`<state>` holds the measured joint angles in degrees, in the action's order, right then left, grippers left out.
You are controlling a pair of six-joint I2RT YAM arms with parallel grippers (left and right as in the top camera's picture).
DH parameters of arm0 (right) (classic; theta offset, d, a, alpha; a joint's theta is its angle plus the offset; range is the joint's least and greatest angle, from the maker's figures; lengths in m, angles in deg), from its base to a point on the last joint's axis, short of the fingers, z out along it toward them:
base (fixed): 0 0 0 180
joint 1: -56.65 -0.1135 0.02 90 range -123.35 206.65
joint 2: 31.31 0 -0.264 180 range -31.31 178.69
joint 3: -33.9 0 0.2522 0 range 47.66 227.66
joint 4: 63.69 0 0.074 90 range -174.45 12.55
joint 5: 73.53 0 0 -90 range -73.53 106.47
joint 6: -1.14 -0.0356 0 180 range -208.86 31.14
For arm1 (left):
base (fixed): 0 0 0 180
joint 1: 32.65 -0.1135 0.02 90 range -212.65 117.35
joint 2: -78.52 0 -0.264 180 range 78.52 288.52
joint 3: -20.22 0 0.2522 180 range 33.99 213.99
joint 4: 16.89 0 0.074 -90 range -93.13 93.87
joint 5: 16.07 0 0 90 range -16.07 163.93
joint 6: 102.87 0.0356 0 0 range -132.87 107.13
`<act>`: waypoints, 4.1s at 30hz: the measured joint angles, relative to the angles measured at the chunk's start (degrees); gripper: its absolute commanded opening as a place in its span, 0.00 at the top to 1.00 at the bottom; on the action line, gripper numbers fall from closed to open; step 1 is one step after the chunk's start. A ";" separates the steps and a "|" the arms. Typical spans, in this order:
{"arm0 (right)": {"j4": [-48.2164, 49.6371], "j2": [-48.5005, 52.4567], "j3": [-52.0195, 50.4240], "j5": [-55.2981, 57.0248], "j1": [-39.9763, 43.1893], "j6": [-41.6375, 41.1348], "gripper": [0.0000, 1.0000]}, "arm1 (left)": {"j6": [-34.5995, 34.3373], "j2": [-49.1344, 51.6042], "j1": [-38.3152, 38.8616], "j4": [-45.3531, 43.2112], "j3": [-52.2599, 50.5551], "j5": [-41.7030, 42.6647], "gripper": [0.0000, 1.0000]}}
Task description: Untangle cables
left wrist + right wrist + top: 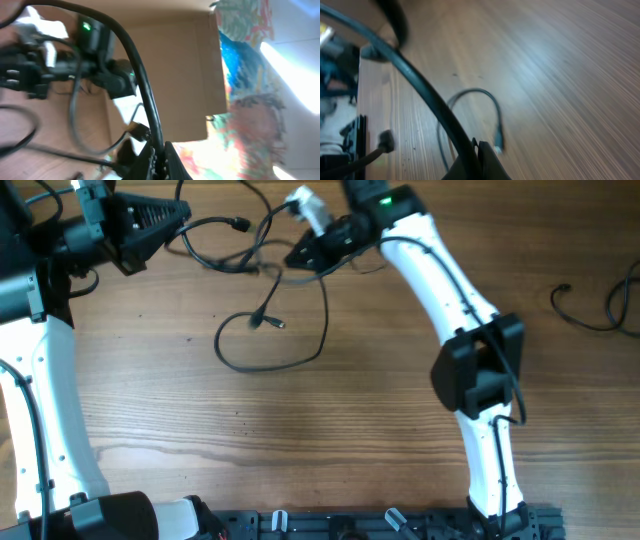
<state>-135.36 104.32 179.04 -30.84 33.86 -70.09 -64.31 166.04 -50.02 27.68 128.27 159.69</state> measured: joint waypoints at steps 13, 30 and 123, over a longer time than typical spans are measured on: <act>-5.97 -14.08 0.00 5.01 23.30 -16.09 0.96 | 10.56 0.00 0.48 21.86 0.09 -64.13 0.96; -14.67 -16.00 0.00 30.86 23.58 -30.16 0.96 | 11.58 5.92 0.46 14.23 0.09 -108.76 0.96; -15.87 -3.48 -0.33 23.39 10.88 -20.63 0.16 | 19.26 7.85 14.95 33.31 0.09 -84.87 0.00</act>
<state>-151.23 100.85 178.71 -7.45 44.75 -90.73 -45.06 173.89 -35.07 60.99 128.35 74.82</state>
